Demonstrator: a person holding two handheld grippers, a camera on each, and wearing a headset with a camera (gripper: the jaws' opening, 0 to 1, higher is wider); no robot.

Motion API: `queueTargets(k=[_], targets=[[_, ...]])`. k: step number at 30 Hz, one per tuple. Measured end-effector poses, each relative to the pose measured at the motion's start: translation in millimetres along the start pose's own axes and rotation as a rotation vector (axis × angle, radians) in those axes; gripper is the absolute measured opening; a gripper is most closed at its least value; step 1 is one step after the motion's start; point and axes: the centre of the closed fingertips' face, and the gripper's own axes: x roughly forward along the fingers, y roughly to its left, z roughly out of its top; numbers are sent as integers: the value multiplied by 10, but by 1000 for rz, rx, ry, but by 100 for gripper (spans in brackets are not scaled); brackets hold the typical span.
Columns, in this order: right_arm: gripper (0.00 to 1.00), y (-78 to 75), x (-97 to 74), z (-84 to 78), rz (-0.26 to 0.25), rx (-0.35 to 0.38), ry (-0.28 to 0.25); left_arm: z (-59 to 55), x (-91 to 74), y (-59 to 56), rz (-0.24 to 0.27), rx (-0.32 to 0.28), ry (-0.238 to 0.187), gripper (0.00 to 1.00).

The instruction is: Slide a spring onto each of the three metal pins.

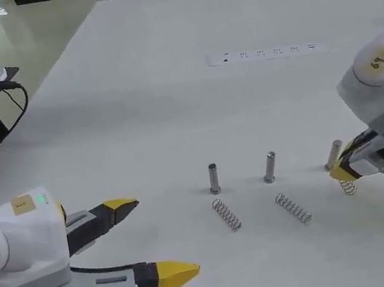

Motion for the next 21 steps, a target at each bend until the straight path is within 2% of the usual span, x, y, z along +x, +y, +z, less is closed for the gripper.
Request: queueTargets(k=[11,21], targets=[[8,22,13,66,3,-5,-18,5,1,8,0,-2,-2,80],[8,92,-104,181,3,-18,-60,-12,16,-26,-9,16,15,80]])
